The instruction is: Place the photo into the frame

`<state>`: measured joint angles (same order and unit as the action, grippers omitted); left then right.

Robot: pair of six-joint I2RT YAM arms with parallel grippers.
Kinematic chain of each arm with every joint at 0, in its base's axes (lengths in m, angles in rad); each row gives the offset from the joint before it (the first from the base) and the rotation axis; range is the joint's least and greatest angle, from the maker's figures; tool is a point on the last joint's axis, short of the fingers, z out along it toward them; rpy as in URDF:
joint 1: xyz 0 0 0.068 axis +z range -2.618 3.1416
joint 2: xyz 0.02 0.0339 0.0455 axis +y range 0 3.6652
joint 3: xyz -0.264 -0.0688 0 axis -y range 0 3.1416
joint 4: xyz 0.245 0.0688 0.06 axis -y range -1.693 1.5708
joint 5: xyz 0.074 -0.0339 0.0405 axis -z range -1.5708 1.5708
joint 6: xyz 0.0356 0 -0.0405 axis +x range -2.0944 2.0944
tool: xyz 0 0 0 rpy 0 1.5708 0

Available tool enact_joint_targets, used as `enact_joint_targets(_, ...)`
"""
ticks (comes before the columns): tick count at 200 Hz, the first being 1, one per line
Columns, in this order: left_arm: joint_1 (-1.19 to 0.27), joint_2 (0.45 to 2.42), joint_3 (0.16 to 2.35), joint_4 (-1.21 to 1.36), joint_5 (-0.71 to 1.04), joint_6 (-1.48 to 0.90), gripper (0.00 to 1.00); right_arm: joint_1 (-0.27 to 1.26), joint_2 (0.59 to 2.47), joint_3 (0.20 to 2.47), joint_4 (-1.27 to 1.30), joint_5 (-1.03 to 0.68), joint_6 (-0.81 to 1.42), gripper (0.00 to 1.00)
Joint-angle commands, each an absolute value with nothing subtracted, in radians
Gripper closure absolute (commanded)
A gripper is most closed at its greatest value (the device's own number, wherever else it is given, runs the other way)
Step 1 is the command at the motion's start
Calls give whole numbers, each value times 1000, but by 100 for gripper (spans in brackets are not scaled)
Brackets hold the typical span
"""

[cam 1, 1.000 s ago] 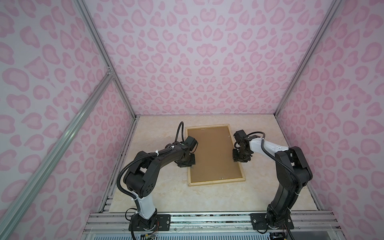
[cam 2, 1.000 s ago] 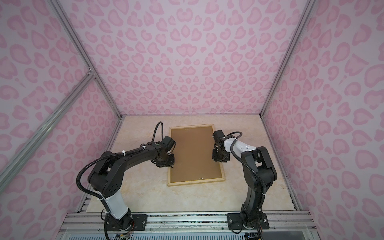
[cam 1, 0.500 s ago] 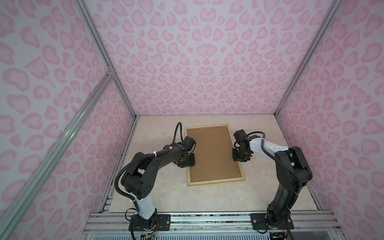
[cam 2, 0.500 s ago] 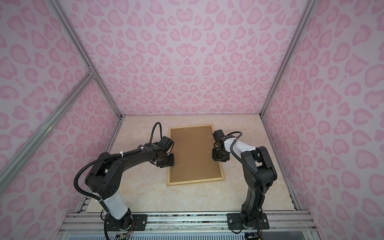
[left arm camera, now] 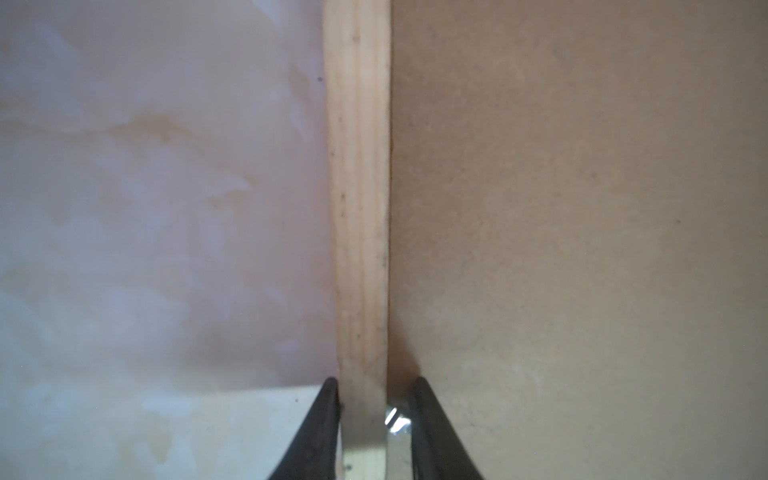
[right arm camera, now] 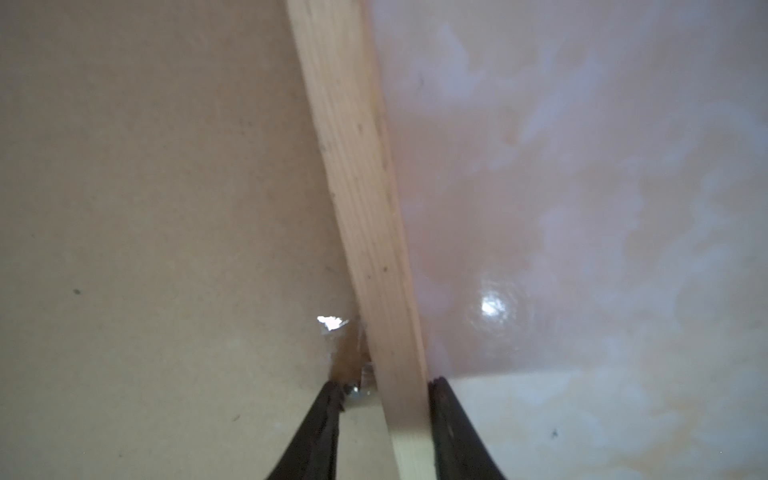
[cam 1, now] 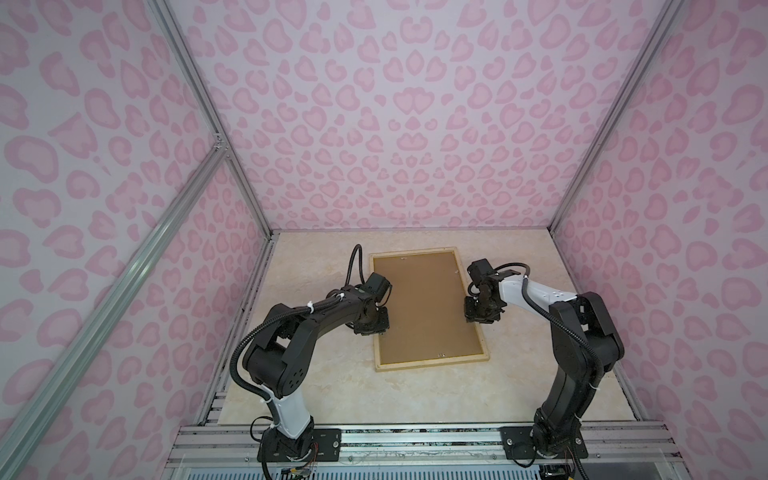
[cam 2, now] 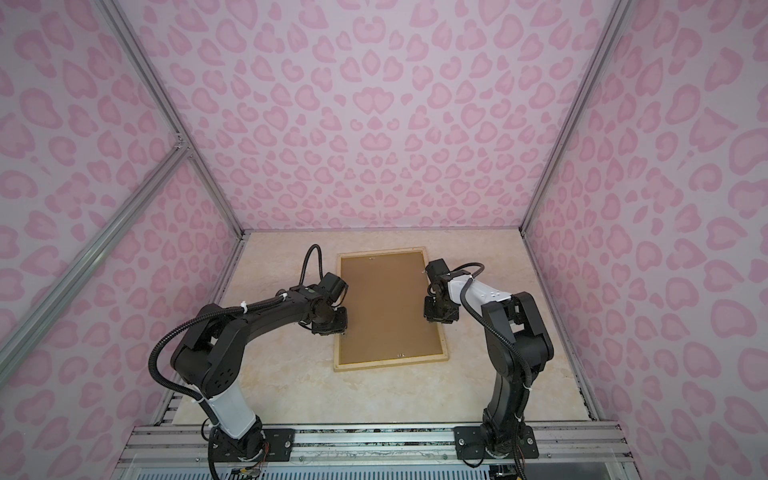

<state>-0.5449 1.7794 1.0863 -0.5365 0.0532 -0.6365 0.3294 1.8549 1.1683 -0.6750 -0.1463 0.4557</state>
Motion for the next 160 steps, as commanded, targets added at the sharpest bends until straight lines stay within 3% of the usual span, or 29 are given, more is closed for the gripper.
enact_joint_targets(1, -552, 1773, 1081, -486, 183, -605, 68, 335, 1897, 1153, -596, -204, 475, 65)
enact_joint_targets(56, -552, 1767, 1077, -510, 178, -578, 76, 335, 1905, 1164, -598, -212, 478, 65)
enact_joint_targets(95, -552, 1767, 1072, -485, 242, -546, 90, 333, 1917, 1176, -595, -230, 485, 65)
enact_joint_targets(117, -548, 1766, 1082, -469, 266, -547, 91, 333, 1917, 1181, -595, -230, 490, 65)
enact_joint_targets(133, -535, 1763, 1098, -466, 266, -563, 84, 335, 1913, 1181, -589, -236, 491, 64)
enact_joint_targets(150, -508, 1758, 1115, -469, 262, -580, 58, 336, 1902, 1180, -585, -233, 486, 52)
enact_joint_targets(160, -497, 1752, 1128, -478, 259, -574, 48, 336, 1897, 1183, -589, -224, 482, 43)
